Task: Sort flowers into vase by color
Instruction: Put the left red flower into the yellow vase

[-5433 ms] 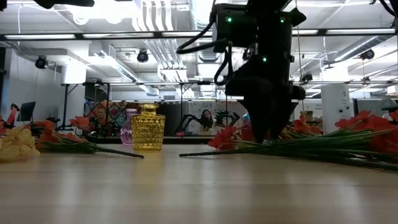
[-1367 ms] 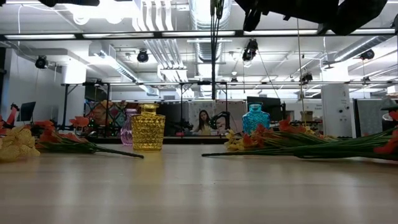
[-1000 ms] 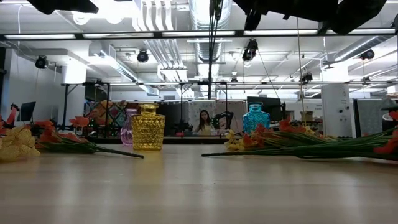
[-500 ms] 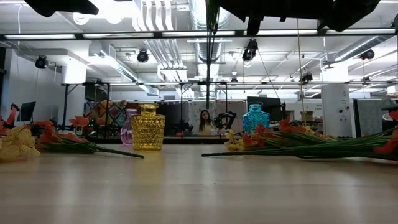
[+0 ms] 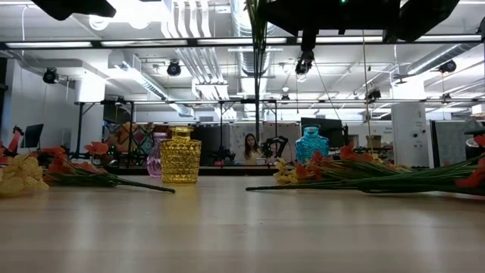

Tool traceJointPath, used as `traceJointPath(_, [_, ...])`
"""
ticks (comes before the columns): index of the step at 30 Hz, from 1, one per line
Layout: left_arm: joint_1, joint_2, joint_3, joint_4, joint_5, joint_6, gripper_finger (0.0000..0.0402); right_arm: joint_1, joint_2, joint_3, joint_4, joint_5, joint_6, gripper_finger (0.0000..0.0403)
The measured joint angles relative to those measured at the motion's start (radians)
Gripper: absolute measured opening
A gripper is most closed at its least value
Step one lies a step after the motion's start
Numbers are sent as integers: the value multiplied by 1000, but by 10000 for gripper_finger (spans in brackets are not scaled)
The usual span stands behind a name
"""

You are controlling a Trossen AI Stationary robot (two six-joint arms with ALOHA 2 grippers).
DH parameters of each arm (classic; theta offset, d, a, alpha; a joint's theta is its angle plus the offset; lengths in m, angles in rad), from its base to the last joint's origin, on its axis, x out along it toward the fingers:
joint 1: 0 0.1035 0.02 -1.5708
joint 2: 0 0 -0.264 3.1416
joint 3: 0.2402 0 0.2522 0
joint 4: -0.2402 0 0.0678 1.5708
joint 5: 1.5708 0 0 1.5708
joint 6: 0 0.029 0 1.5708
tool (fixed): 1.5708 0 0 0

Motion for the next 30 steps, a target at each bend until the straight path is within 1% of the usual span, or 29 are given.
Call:
traceJointPath(3, [0,1,0,57,52,76,246,-1,0,0,0,-2,1,22])
traceJointPath(6, [-1,1,0,156,56,218,246,-1,-1,0,0,-3,3,22])
traceJointPath(7, [0,1,0,192,73,268,246,-1,-1,0,-1,-3,3,22])
traceJointPath(11, [0,1,-9,312,207,436,246,-1,-2,0,-23,-3,5,22])
traceJointPath(13, [-1,2,-17,336,240,501,246,-1,-2,0,-29,-3,11,22])
traceJointPath(17, [17,2,-18,344,246,557,246,-1,-5,0,-30,-3,11,22])
traceJointPath(19, [34,1,-18,342,274,568,246,-1,-8,0,-29,-3,11,22])
traceJointPath(25, [113,3,-33,384,416,619,246,-1,-16,0,-33,-3,11,22])
traceJointPath(30, [185,-6,-103,481,505,661,246,-1,-32,0,-61,-3,10,22])
